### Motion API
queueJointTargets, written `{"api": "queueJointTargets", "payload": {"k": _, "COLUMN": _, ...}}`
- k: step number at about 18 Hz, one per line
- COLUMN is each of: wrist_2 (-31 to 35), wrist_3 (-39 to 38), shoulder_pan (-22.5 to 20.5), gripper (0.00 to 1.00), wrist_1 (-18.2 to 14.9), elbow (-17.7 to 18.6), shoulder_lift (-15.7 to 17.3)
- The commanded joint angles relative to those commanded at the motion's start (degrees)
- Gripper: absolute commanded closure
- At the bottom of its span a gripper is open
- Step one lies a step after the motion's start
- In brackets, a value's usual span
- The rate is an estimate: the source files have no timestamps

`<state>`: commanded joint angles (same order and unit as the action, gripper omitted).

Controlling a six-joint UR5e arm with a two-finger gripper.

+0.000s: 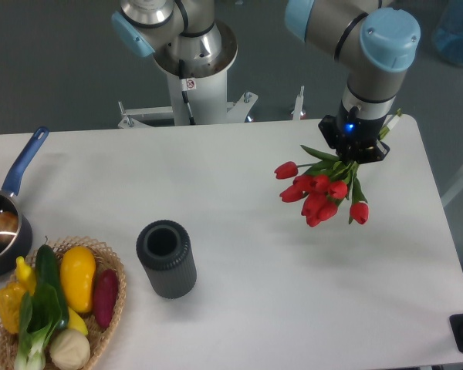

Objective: Place the flowers on the table

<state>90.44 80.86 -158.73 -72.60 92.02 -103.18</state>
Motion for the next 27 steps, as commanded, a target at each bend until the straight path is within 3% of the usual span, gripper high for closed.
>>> {"api": "queueJointTargets", "payload": {"k": 10, "wrist_2": 0.0, "wrist_3": -8.95, "shoulder_pan": 6.06, "gripper": 0.98, "wrist_1": -0.09, "elbow": -2.2, "shoulder_lift": -2.11}}
{"api": "queueJointTargets", "payload": {"k": 14, "wrist_2": -0.18, "wrist_3": -16.6, "shoulder_pan": 8.69, "gripper": 0.95, "wrist_1": 0.7, "elbow": -1.67, "shoulder_lift": -5.0}}
{"api": "queueJointTargets", "payload": {"k": 19, "wrist_2": -0.26, "wrist_3": -29.68, "shoulder_pan": 9.75, "gripper": 0.88, "wrist_1": 5.97, "elbow": -2.1, "shoulder_lift": -8.7}}
{"api": "queueJointTargets", "payload": {"k": 24, "wrist_2": -0.18, "wrist_3": -32.61, "shoulder_pan": 10.02, "gripper": 0.62, "wrist_1": 7.9, "elbow": -2.11, "shoulder_lift": -10.63}}
{"api": "queueJointTargets", "payload": {"k": 25, "wrist_2": -0.18, "wrist_3": -32.7, "shoulder_pan": 10.02, "gripper": 0.46, "wrist_1": 8.35, "elbow": -2.11, "shoulder_lift": -10.81}}
{"api": "queueJointTargets", "payload": {"k": 26, "wrist_2": -0.09, "wrist_3": -32.61, "shoulder_pan": 10.28, "gripper": 0.0, "wrist_1": 8.7, "elbow": -2.11, "shoulder_lift": -11.07}}
{"api": "queueJointTargets", "payload": {"k": 27, "wrist_2": -0.09, "wrist_3": -32.52, "shoulder_pan": 10.28, "gripper": 0.0, "wrist_1": 8.61, "elbow": -2.11, "shoulder_lift": -11.07}}
